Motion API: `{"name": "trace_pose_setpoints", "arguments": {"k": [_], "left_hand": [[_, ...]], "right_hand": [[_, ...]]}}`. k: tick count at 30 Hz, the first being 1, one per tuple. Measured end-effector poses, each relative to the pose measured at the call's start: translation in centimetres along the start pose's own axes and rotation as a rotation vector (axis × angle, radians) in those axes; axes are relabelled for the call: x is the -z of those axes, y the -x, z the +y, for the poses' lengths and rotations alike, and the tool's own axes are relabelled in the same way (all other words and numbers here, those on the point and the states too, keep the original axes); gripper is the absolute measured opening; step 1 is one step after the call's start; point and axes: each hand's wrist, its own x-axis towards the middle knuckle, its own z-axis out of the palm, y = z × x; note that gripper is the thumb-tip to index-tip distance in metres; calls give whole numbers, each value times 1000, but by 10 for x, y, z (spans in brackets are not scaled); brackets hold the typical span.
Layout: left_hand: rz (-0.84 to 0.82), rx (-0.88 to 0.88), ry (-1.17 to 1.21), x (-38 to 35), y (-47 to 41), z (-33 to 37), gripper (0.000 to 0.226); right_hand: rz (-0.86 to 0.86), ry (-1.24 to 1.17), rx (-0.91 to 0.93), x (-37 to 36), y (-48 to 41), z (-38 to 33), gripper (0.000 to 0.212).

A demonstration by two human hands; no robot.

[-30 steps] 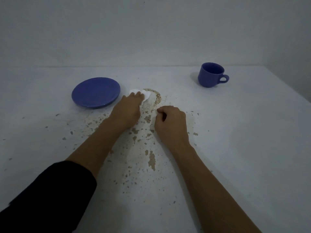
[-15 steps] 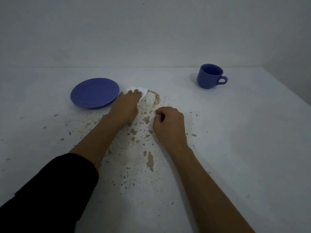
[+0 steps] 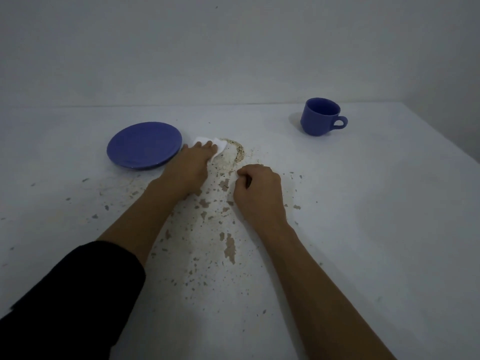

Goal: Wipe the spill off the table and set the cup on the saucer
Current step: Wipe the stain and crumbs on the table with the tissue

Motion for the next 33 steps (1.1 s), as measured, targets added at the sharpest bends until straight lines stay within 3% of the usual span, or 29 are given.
{"name": "trace_pose_setpoints", "arguments": {"k": [2,8,15,22,27,33], "left_hand": [[-29,14,16,-1,-4,7,52],[-90,-166,29,-9,13,-8,58],[3,0,-5,0,-2,14,55],[-37,-94,7,-3,14,-4,60],[-29,33,-3,-1,-5,3,53],[-77,-120,34,-17,16,17,55]], "right_hand": [[-4,2,6,-2,0,1,22],[-4,-1,-13,-3,0,2,23],[-8,-8,-22,-1,1,0,22],[-8,-5,-18,-3,0,3,22],[-6,-4,-14,-2,0,2,22],[43,-95,-45,2,0,-1,24]]}}
